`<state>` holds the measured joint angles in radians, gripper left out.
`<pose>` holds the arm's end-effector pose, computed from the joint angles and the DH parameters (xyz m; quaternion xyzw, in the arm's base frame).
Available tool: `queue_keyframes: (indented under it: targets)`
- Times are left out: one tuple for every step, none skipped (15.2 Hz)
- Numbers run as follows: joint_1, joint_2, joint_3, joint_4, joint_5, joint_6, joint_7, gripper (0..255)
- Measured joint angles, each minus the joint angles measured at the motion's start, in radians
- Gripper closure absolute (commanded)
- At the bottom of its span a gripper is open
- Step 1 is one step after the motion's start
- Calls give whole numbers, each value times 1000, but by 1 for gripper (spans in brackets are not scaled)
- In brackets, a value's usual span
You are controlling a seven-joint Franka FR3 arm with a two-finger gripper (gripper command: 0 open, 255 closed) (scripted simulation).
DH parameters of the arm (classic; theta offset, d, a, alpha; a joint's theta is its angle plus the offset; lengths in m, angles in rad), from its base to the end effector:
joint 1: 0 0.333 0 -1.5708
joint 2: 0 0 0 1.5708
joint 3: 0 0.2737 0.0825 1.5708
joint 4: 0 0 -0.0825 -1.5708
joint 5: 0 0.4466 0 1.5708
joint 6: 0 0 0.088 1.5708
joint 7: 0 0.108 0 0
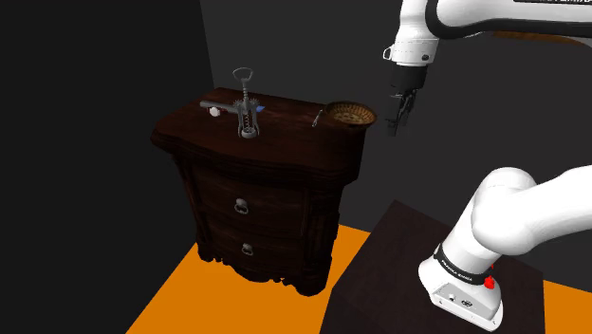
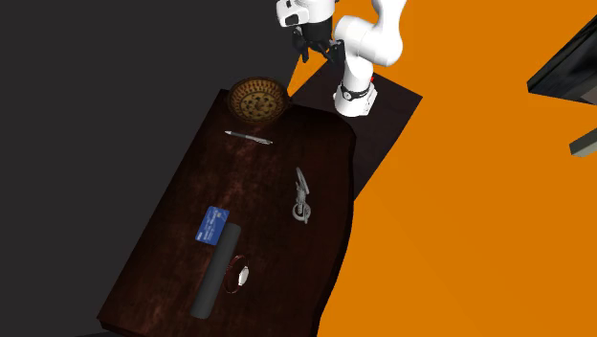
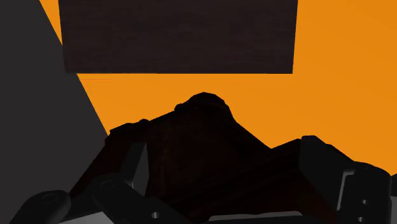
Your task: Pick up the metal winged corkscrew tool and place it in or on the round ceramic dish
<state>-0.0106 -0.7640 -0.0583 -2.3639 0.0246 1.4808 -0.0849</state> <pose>0.3929 -0.0262 0.5391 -0.9975 -0.0176 0.0575 0.0365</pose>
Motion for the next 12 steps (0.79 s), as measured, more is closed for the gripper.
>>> queue_keyframes:
  targets:
    - [0,0,0,0,0,0,0,0]
    - [5,11,-2,6,3,14,-9,0]
    - [13,24,-4,11,6,36,-23,0]
    - [19,42,-14,15,6,65,-46,0]
    - [29,61,-17,15,12,101,-65,0]
    - [40,83,-20,17,19,139,-83,0]
    - [51,111,-22,27,28,176,-102,0]
    - [60,138,-30,39,33,211,-127,0]
    - [71,163,-34,55,41,238,-149,0]
    - [81,188,-39,61,48,274,-173,0]
    - [93,206,-40,70,58,303,-191,0]
    - [103,228,-46,78,67,334,-216,0]
